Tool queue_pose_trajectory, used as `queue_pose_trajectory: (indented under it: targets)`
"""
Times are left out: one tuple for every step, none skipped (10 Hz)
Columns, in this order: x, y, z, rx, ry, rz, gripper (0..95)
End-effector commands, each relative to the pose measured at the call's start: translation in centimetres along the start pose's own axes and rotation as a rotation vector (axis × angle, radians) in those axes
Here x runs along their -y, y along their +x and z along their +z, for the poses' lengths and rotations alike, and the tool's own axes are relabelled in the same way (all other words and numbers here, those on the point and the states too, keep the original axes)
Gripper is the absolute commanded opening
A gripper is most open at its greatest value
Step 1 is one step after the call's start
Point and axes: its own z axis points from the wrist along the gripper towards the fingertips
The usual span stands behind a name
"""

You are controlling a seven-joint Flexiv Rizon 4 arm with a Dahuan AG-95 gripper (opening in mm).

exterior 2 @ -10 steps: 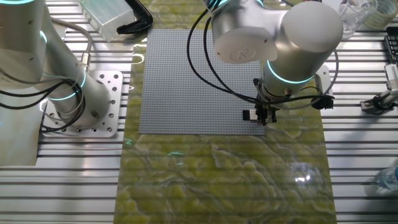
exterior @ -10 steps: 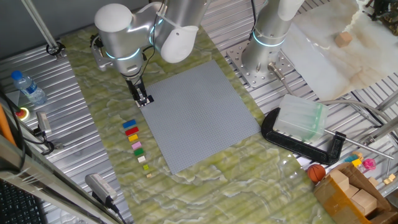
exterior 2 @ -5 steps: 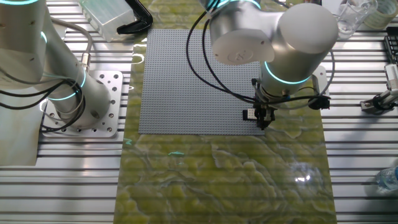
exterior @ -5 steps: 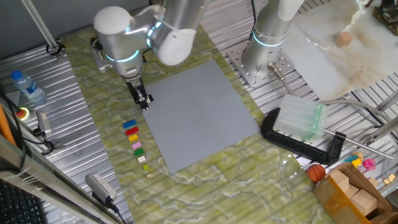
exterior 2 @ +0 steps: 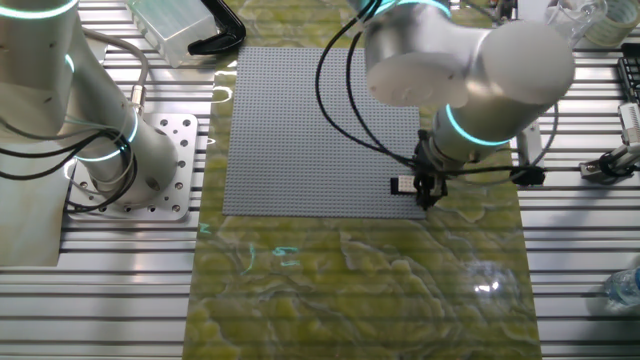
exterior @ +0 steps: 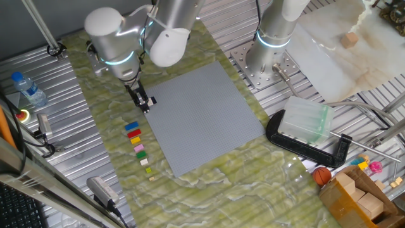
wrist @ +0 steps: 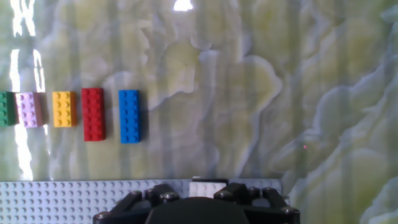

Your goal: Build with small Lego blocks

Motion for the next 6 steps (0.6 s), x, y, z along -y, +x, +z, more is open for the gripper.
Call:
queue_pose_trajectory:
  targets:
    - [0.12, 0.44, -1.32, -0.022, 0.092, -0.019, 0.0]
    - [0.04, 0.69, -1.98, -0.016, 0.082, -0.023, 0.0]
    - [-0.01, 0.78, -2.18, -0.013, 0.087, -0.032, 0.0]
    - [-0.02, 0.8, -2.22, -0.009, 0.085, -0.03, 19.0]
    - [-0.02, 0.81, -2.23, -0.01, 0.085, -0.027, 19.0]
    - [-0.01, 0.82, -2.23, -0.013, 0.085, -0.025, 0.0]
